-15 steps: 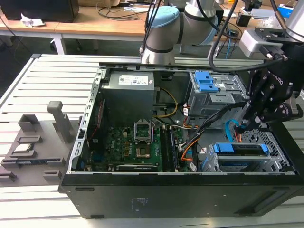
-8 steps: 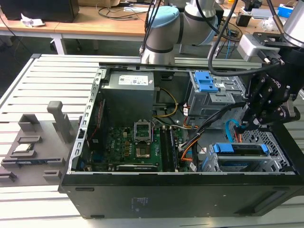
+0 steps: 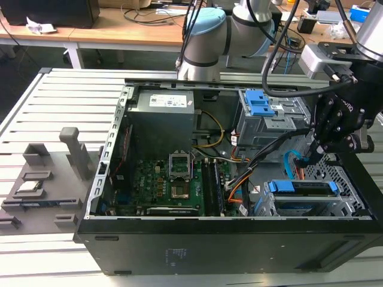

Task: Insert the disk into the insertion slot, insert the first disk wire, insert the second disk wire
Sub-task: 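Insert the first disk wire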

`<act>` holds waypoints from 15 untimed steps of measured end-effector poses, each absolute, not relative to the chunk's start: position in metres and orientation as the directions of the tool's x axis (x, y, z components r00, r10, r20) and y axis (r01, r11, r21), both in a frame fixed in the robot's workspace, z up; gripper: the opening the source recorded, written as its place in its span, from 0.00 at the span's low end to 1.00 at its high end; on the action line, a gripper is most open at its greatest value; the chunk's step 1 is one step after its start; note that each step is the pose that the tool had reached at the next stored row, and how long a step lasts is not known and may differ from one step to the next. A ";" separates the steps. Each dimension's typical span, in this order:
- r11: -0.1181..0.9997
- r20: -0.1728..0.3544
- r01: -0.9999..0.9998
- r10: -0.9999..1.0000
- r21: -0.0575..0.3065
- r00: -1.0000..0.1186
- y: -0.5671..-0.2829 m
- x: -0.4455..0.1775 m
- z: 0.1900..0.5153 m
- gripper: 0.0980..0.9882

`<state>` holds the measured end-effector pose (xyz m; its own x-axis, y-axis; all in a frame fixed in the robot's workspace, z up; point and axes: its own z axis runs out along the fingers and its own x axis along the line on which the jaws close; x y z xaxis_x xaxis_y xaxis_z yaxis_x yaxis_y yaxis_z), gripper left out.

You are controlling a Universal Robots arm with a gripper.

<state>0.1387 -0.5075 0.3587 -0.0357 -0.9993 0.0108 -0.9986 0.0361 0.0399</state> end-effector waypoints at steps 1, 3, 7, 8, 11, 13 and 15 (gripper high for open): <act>0.036 0.011 -0.999 -0.999 0.040 -0.036 -0.507 0.139 0.359 0.01; 0.036 0.011 -0.999 -0.999 0.040 -0.036 -0.507 0.139 0.359 0.01; 0.036 0.011 -0.999 -0.999 0.040 -0.036 -0.514 0.139 0.359 0.01; 0.036 0.011 -0.999 -0.999 0.040 -0.036 -0.520 0.139 0.359 0.01; 0.036 0.011 -0.999 -0.999 0.040 -0.036 -0.532 0.139 0.359 0.01; 0.036 0.011 -0.999 -0.999 0.040 -0.036 -0.538 0.139 0.358 0.01; 0.036 0.011 -0.999 -0.999 0.040 -0.036 -0.542 0.139 0.358 0.01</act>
